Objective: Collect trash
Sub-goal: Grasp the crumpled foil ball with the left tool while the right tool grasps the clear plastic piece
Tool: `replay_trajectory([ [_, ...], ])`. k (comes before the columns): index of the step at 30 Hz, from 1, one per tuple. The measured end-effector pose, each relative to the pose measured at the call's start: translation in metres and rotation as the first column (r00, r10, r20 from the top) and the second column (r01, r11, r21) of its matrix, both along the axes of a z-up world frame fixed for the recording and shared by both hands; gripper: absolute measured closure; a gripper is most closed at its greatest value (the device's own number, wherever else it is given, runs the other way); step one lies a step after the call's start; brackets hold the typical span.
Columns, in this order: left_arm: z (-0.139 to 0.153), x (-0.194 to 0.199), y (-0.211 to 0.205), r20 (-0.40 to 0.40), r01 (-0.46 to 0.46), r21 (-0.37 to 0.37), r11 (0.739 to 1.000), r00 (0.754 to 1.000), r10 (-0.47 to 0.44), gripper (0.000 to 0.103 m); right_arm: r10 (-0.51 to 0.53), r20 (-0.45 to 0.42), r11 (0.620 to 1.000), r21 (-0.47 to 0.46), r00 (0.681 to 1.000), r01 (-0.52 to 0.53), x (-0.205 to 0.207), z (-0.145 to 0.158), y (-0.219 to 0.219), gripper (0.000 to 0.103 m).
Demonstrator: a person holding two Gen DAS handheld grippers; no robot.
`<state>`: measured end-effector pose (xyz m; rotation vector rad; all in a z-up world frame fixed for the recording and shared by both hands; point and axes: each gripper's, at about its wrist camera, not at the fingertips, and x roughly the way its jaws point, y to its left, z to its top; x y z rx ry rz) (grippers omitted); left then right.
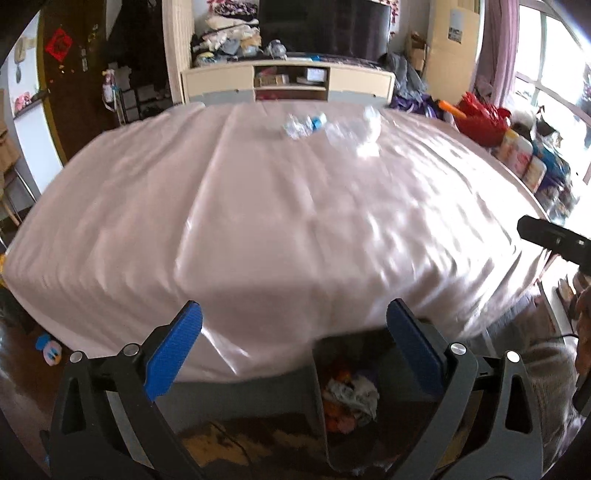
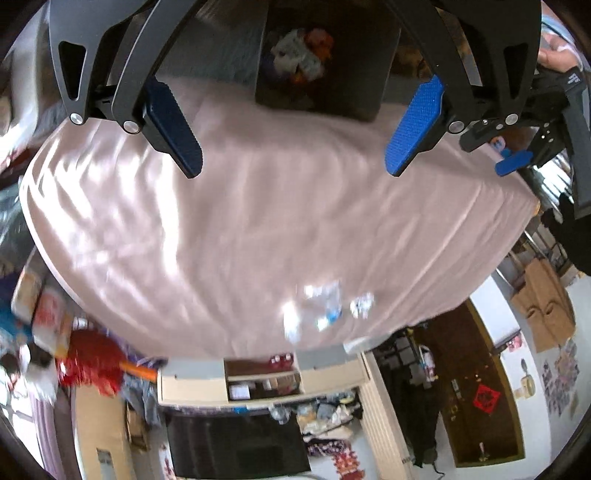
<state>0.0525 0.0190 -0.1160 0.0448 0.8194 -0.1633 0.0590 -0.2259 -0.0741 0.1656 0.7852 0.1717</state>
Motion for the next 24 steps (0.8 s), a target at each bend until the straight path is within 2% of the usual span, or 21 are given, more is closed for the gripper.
replay_trajectory([
  [4,0.021,0.025,0.002,0.044,-0.003,0.021,1.000,0.999,0.002,0.008,-0.023,0.046,0.999,-0.040,0.999,0.025,0.030,0.017,-0.003,0.004],
  [10,0.044,0.078,0.001,0.072,-0.010,0.031,0.999,0.997,0.008,0.008,-0.026,0.045,1.000,-0.012,0.999,0.027,0.094,0.028,-0.003,0.004],
  [15,0.048,0.127,-0.002,0.056,-0.008,0.018,1.000,0.998,0.007,0.008,-0.038,0.026,0.999,-0.006,0.999,0.038,0.144,0.026,0.002,0.004],
  [19,0.044,0.166,-0.009,0.074,-0.021,0.026,0.999,0.997,0.019,0.008,-0.049,0.010,0.999,0.009,0.999,0.049,0.186,0.018,0.008,0.004],
  [21,0.040,0.180,-0.014,0.078,-0.021,0.042,0.999,0.997,0.018,0.008,-0.053,0.008,0.999,0.010,0.999,0.053,0.200,0.014,0.011,0.010],
  [24,0.032,0.207,-0.019,0.064,-0.032,0.060,0.998,0.998,0.028,0.008,-0.034,-0.027,0.999,0.020,0.999,0.035,0.227,0.004,0.015,0.025],
])
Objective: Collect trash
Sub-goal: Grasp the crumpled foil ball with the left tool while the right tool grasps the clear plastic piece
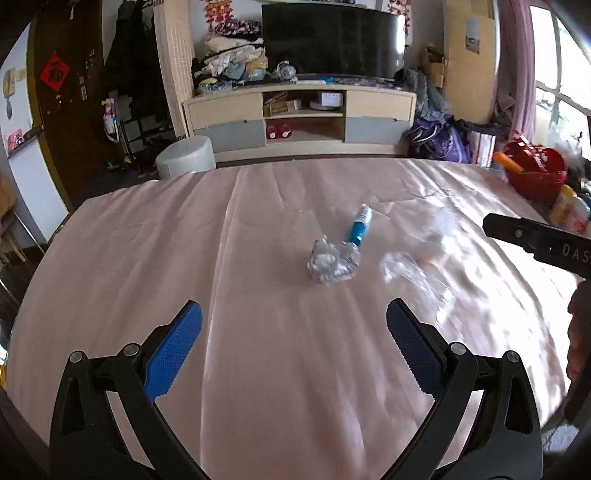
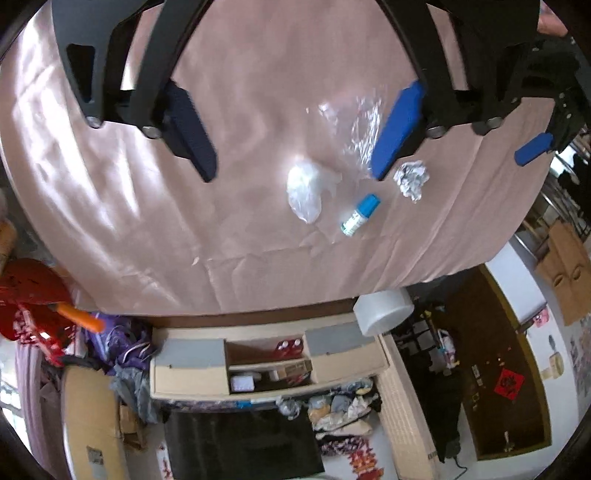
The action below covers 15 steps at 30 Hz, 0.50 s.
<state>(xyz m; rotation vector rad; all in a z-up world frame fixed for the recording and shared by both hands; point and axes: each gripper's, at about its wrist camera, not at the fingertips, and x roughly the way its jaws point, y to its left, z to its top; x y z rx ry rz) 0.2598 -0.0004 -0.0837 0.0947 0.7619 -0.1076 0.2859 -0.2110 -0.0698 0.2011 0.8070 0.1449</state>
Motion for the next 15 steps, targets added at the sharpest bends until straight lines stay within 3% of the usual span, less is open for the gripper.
replay_trajectory([
  [5,-0.013,0.040,-0.005,-0.047,0.007,-0.042,0.999,0.999,-0.009,0.013,0.003,-0.040,1.000,0.025,0.999,-0.002,0.028,-0.019,0.003,0.040],
  [12,-0.028,0.076,-0.017,-0.090,0.020,-0.063,0.998,0.996,-0.025,0.013,0.020,-0.086,0.996,0.090,0.996,-0.012,0.048,-0.036,0.008,0.048],
  [15,-0.037,0.087,-0.018,-0.126,0.022,-0.080,0.997,0.992,-0.032,0.021,0.033,-0.114,0.996,0.088,0.993,-0.023,0.054,-0.045,0.009,0.069],
])
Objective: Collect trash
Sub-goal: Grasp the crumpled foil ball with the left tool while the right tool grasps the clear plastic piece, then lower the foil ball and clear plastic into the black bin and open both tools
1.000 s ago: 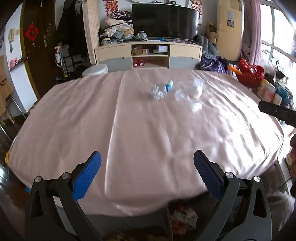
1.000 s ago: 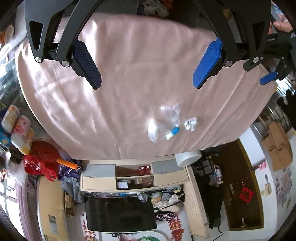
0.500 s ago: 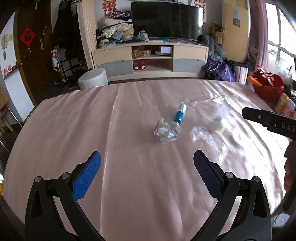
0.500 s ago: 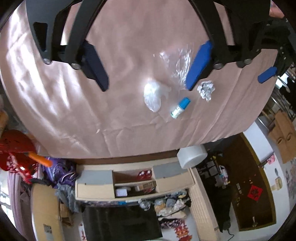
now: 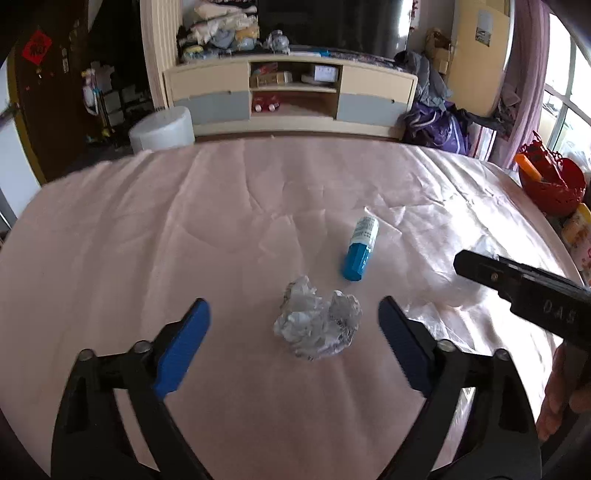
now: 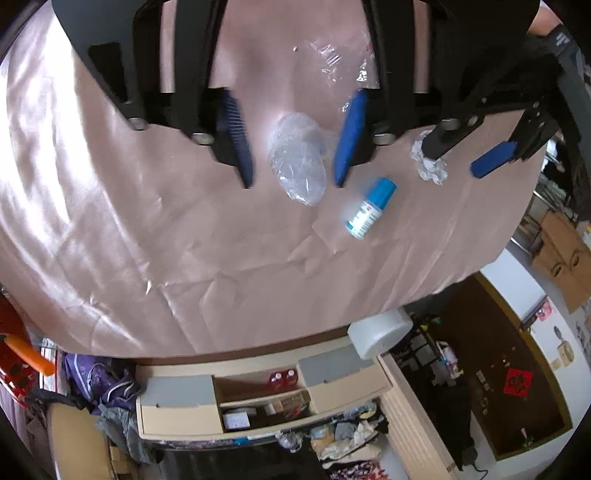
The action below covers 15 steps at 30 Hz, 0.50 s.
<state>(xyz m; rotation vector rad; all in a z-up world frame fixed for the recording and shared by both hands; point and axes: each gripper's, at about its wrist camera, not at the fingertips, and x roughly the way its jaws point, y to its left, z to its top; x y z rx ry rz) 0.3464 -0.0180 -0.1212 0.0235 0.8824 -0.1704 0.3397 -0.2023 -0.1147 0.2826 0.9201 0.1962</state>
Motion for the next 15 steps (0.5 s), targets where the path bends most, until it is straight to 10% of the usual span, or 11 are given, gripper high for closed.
replay_trajectory([
  [5,-0.012,0.011,-0.001,-0.065,0.039,-0.060,0.997,0.997,-0.043,0.061,0.018,0.019,1.000,-0.007,1.000,-0.018,-0.011,0.006,-0.005,0.082],
  [15,0.014,-0.026,-0.003,-0.026,0.054,-0.043,0.998,0.998,-0.056,0.084,0.001,0.090,0.997,-0.078,0.996,0.006,-0.064,0.044,-0.038,0.083],
])
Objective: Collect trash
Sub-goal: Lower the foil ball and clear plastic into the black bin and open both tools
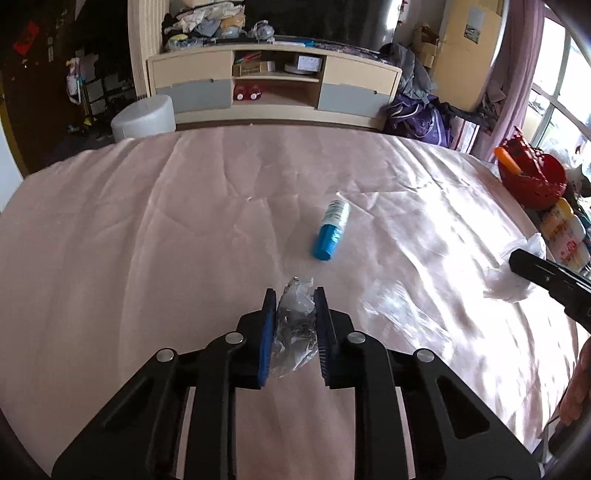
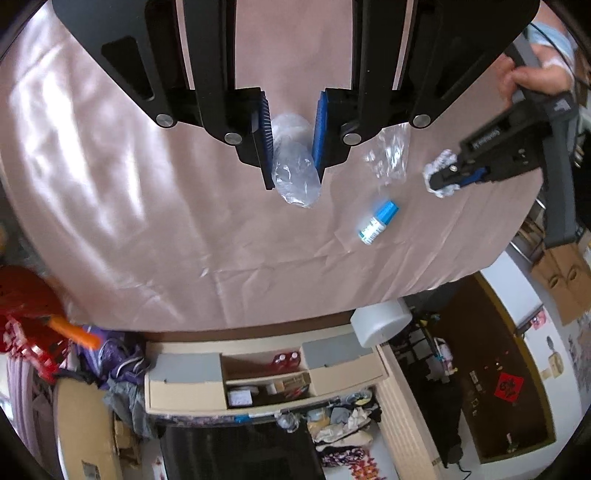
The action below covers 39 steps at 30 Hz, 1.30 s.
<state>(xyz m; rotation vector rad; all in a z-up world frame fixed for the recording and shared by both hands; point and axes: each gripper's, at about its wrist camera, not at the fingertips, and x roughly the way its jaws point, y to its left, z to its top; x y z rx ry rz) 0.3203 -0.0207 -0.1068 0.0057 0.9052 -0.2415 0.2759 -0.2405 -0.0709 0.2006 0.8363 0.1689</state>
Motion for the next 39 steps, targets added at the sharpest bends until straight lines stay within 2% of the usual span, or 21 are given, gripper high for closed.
replay_trajectory([
  [5,0.035,-0.040,-0.001,0.068,0.009,0.022,1.000,0.998,-0.010,0.085,-0.004,0.036,1.000,-0.004,0.999,0.004,-0.035,0.023,-0.012,0.083],
  [11,0.077,-0.110,0.009,0.159,0.018,0.015,1.000,0.987,-0.020,0.085,0.012,0.084,0.999,-0.040,0.996,-0.008,-0.087,0.049,-0.015,0.083],
  [20,0.095,-0.212,0.024,0.246,0.044,0.024,0.999,0.968,-0.048,0.085,0.065,0.135,0.997,-0.044,0.989,-0.060,-0.166,0.058,-0.004,0.083],
  [25,0.082,-0.265,0.015,0.292,0.089,0.068,0.994,0.951,-0.105,0.084,0.120,0.160,0.992,-0.058,0.980,-0.112,-0.211,0.043,0.017,0.083],
  [28,0.064,-0.287,0.009,0.284,0.102,0.059,0.993,0.952,-0.115,0.084,0.157,0.153,0.986,-0.088,0.976,-0.145,-0.234,0.023,0.033,0.083],
  [33,0.016,-0.313,0.011,0.194,0.083,-0.019,0.996,0.978,-0.078,0.084,0.189,0.072,0.982,-0.026,0.979,-0.188,-0.259,-0.026,0.043,0.083],
  [36,-0.015,-0.318,0.008,0.140,0.060,-0.027,0.998,0.989,-0.055,0.084,0.178,0.055,0.983,-0.062,0.983,-0.174,-0.269,-0.045,0.050,0.083],
  [39,-0.043,-0.319,0.004,0.094,0.038,-0.019,0.999,0.995,-0.036,0.084,0.187,0.025,0.982,-0.037,0.982,-0.186,-0.273,-0.066,0.052,0.083],
])
